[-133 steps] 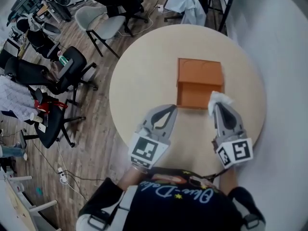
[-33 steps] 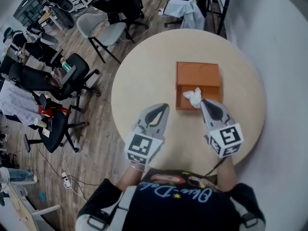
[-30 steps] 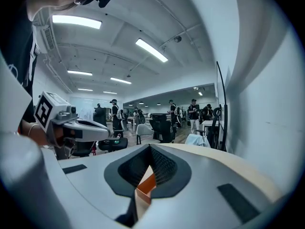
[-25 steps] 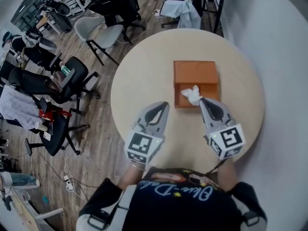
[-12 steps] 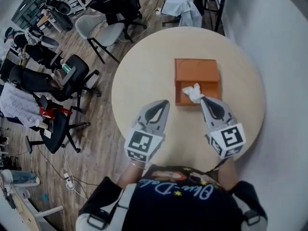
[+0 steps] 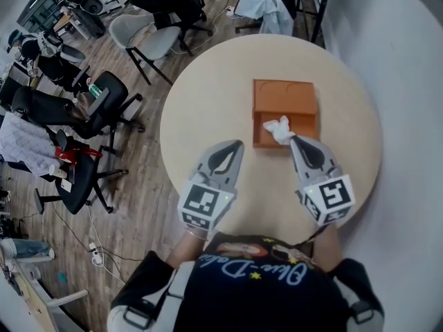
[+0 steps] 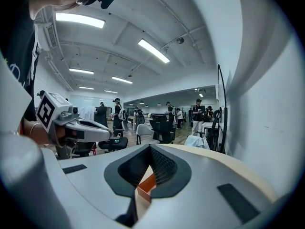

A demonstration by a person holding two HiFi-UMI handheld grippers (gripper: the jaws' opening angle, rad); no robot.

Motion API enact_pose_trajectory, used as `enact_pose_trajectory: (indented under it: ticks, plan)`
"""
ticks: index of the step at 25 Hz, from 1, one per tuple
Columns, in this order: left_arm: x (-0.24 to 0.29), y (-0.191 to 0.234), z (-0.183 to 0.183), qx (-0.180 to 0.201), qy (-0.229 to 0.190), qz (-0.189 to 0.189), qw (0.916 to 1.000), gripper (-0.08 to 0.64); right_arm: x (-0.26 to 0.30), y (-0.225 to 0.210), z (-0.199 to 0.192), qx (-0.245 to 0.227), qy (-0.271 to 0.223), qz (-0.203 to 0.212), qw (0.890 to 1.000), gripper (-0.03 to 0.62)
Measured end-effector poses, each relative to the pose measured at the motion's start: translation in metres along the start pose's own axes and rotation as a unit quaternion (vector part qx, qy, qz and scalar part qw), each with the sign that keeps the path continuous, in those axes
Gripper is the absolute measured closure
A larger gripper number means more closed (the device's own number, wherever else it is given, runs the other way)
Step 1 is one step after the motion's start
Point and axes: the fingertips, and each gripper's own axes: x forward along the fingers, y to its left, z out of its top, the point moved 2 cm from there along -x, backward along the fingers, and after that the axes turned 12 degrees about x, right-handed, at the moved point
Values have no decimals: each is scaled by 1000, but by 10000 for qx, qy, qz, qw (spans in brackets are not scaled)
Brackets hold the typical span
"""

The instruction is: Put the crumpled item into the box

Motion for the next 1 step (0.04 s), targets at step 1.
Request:
enact_pose_trajectory:
  ticks: [1]
  plan:
    - [0, 1, 0, -2, 1, 3, 10000, 568, 1, 0, 0, -2, -7, 18, 10000, 594]
